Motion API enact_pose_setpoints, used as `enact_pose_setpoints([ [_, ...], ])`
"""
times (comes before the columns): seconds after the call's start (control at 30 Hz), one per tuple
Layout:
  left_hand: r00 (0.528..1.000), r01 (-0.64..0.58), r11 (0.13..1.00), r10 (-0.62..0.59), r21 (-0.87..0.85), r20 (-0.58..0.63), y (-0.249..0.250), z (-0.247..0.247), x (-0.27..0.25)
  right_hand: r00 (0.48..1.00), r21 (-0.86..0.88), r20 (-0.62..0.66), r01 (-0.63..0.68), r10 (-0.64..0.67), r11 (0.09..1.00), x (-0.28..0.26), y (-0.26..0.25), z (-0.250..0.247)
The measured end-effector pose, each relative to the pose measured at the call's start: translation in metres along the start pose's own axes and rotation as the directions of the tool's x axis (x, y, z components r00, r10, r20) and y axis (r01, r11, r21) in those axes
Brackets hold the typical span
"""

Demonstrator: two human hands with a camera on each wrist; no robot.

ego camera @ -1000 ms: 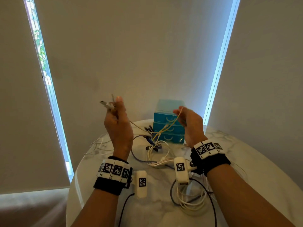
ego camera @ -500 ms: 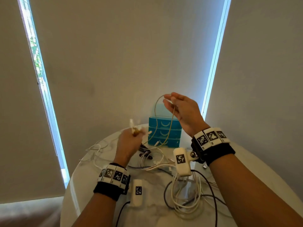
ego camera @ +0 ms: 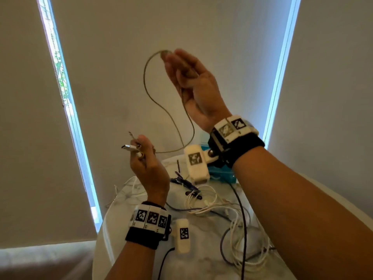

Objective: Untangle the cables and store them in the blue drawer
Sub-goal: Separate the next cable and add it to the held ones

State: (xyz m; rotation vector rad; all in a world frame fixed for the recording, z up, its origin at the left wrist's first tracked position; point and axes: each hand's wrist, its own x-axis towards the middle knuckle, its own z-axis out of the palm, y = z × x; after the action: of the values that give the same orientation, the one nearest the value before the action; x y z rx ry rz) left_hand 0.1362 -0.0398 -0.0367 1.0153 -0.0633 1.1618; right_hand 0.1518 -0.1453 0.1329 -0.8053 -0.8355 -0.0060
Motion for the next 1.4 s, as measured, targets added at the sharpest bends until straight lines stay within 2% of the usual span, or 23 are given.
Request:
enact_pose_setpoints([
  [0.03, 1.0, -0.008, 1.0, 0.007, 0.017, 0.013, 0.0, 0.0, -0.001, 0.999, -0.041, 0.036, -0.006, 0.007, 0.999, 0.003, -0.001, 0.001],
  [0.07, 1.0, -0.003, 0.999, 0.002, 0.033, 0.023, -0.001, 0.0, -0.001, 0.998, -0.178, 0.051, -0.035, 0.044, 0.983, 0.005, 0.0, -0.004],
  [0.1, 0.999, 0.009, 0.999, -0.011, 0.038, 0.034, -0.001, 0.0, -0.001, 0.993, -0.414, 0.039, -0.083, 0.108, 0.906, 0.003, 0.002, -0.012],
  [0.13, 0.999, 0.023, 0.999, -0.025, 0.039, 0.045, -0.002, -0.001, -0.001, 0.977, -0.689, 0.019, -0.141, 0.213, 0.711, -0.003, 0.006, -0.022],
  [0.17, 0.998, 0.034, 0.998, -0.037, 0.055, 0.057, -0.002, -0.001, -0.002, 0.935, -0.884, -0.039, -0.197, 0.352, 0.424, -0.012, 0.012, -0.035],
  [0.2, 0.996, 0.045, 0.995, -0.052, 0.09, 0.077, -0.003, -0.002, -0.002, 0.89, -0.965, -0.131, -0.215, 0.436, 0.149, -0.023, 0.018, -0.05],
  [0.23, 0.991, 0.066, 0.988, -0.082, 0.14, 0.11, -0.003, -0.001, -0.003, 0.88, -0.978, -0.194, -0.209, 0.433, -0.013, -0.034, 0.022, -0.065],
  [0.27, 0.979, 0.096, 0.974, -0.13, 0.204, 0.156, -0.004, 0.0, -0.004, 0.901, -0.976, -0.208, -0.216, 0.38, -0.021, -0.046, 0.023, -0.079],
  [0.33, 0.941, 0.123, 0.929, -0.221, 0.349, 0.257, -0.007, 0.001, -0.008, 0.941, -0.937, -0.227, -0.281, 0.252, 0.206, -0.069, 0.017, -0.088],
  [0.37, 0.916, 0.112, 0.907, -0.252, 0.405, 0.311, -0.007, 0.002, -0.01, 0.94, -0.893, -0.258, -0.32, 0.221, 0.318, -0.08, 0.011, -0.086],
  [0.4, 0.885, 0.097, 0.894, -0.279, 0.438, 0.374, -0.008, 0.003, -0.012, 0.936, -0.853, -0.285, -0.346, 0.206, 0.391, -0.09, 0.006, -0.082],
  [0.47, 0.786, 0.094, 0.896, -0.334, 0.433, 0.52, -0.009, 0.005, -0.018, 0.94, -0.824, -0.28, -0.339, 0.194, 0.453, -0.11, 0.0, -0.075],
  [0.53, 0.679, 0.103, 0.905, -0.368, 0.414, 0.635, -0.008, 0.008, -0.026, 0.954, -0.83, -0.259, -0.3, 0.151, 0.47, -0.126, -0.005, -0.071],
  [0.67, 0.542, 0.051, 0.904, -0.382, 0.424, 0.749, -0.005, 0.013, -0.037, 0.972, -0.885, -0.233, -0.219, 0.016, 0.411, -0.14, -0.014, -0.081],
  [0.8, 0.377, 0.221, 0.914, -0.401, 0.34, 0.835, 0.002, 0.016, -0.04, 0.979, -0.917, -0.202, -0.185, -0.01, 0.354, -0.152, -0.016, -0.094],
  [0.87, 0.329, 0.299, 0.909, -0.384, 0.291, 0.863, 0.008, 0.016, -0.041, 0.971, -0.902, -0.233, -0.198, -0.048, 0.384, -0.158, -0.016, -0.098],
  [0.97, 0.317, 0.329, 0.896, -0.401, 0.296, 0.86, 0.015, 0.014, -0.042, 0.948, -0.844, -0.303, -0.22, -0.097, 0.489, -0.167, -0.013, -0.102],
  [1.07, 0.322, 0.335, 0.88, -0.442, 0.336, 0.837, 0.011, 0.014, -0.043, 0.943, -0.832, -0.313, -0.214, -0.114, 0.511, -0.172, -0.008, -0.102],
  [1.17, 0.349, 0.344, 0.865, -0.479, 0.366, 0.805, 0.006, 0.017, -0.043, 0.94, -0.815, -0.318, -0.204, -0.123, 0.542, -0.175, 0.0, -0.102],
  [1.27, 0.398, 0.262, 0.876, -0.48, 0.404, 0.782, 0.002, 0.02, -0.044, 0.924, -0.797, -0.348, -0.202, -0.16, 0.569, -0.177, 0.006, -0.102],
  [1.37, 0.431, 0.259, 0.872, -0.49, 0.416, 0.758, 0.0, 0.019, -0.044, 0.875, -0.746, -0.446, -0.248, -0.188, 0.618, -0.181, 0.013, -0.102],
  [1.4, 0.432, 0.271, 0.869, -0.493, 0.413, 0.755, 0.0, 0.019, -0.044, 0.857, -0.716, -0.492, -0.299, -0.152, 0.631, -0.184, 0.016, -0.102],
])
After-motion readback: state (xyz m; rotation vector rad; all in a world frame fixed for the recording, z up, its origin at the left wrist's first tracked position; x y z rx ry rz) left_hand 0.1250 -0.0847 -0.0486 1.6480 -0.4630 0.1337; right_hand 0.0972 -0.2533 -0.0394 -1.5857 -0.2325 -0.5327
